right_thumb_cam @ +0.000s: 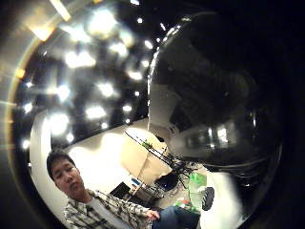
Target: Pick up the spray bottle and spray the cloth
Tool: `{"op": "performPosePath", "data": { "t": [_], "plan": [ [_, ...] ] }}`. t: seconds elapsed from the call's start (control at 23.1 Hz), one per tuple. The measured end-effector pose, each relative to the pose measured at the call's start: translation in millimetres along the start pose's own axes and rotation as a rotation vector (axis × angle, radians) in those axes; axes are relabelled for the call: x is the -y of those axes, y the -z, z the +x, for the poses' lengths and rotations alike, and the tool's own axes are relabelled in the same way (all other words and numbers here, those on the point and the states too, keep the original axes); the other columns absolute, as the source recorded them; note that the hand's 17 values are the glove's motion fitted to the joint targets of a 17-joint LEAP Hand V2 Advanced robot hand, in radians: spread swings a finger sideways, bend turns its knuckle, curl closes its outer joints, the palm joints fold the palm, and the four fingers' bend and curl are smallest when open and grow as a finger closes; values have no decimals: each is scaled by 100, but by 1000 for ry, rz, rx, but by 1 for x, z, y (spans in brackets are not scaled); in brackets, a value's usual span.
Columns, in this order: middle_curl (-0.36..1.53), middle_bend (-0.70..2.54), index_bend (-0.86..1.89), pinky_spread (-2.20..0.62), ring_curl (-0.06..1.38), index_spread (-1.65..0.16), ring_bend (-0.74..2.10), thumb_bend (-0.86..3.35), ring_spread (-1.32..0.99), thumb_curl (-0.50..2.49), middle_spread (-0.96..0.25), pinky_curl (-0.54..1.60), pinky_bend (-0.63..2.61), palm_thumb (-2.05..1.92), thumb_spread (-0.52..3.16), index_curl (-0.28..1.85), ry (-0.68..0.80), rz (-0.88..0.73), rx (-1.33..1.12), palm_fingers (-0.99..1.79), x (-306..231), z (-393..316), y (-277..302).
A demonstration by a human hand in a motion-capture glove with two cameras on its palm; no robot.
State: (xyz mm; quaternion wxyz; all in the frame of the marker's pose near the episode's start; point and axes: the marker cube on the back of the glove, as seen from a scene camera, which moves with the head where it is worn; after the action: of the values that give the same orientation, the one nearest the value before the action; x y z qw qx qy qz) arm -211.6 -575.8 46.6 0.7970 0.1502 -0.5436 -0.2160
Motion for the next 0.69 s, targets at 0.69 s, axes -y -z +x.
{"op": "performPosePath", "data": {
  "t": [0.69],
  "plan": [
    [49, 49, -1, -9, 45, -24, 60, -7, -17, 76, -11, 41, 57, 91, 53, 48, -84, -223, -75, 94, -22, 10, 8]
  ]
}}
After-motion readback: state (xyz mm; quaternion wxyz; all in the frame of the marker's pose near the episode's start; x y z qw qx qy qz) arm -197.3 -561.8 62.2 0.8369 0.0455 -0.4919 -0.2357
